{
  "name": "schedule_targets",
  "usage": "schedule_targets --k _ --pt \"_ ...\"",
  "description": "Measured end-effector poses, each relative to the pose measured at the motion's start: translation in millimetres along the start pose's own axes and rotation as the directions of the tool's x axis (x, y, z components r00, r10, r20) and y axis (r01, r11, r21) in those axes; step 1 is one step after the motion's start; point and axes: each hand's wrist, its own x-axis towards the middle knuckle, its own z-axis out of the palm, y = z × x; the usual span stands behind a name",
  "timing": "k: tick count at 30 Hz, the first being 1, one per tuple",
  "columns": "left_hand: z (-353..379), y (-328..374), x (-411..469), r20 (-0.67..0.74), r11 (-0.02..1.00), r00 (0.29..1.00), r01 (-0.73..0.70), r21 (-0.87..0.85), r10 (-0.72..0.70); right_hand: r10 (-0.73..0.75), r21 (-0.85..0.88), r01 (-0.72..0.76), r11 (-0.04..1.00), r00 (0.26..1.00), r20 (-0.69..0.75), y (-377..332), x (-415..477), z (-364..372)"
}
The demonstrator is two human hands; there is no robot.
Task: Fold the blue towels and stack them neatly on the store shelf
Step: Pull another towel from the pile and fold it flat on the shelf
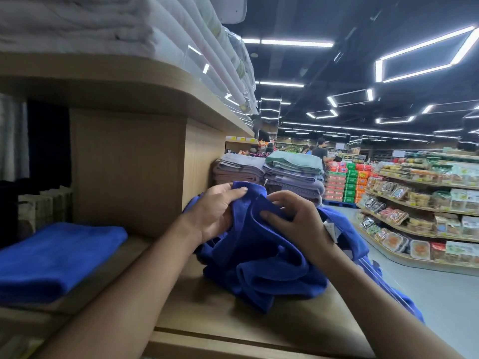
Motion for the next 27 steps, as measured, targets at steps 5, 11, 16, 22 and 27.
schedule_targets --k 5,11,16,22,27 --pt "19 -6 -6 0.007 0.986 0.997 -0.076 0.147 0.076 -0.113 -0.081 0.107 0.991 0.991 -0.067 -6 -1 3" --pt "27 -5 -12 0.06 0.976 0.996 -0.074 0.206 0.063 -0.021 -0.035 0.012 0.999 0.959 -0.282 -8 1 4" --pt "28 -4 -18 0.09 0.889 0.987 -0.159 0.43 0.133 -0.131 -0.229 0.06 0.972 0.941 -0.311 -6 1 5" --pt "50 32 -28 0.074 0.832 0.964 -0.258 0.492 0.256 -0.242 -0.397 0.174 0.901 0.962 -0.127 -42 10 -22" --pt "78 82 -36 0.113 0.791 0.941 -0.33 0.515 0.319 -0.316 -0.465 0.3 0.833 0.948 0.047 -100 32 -67"
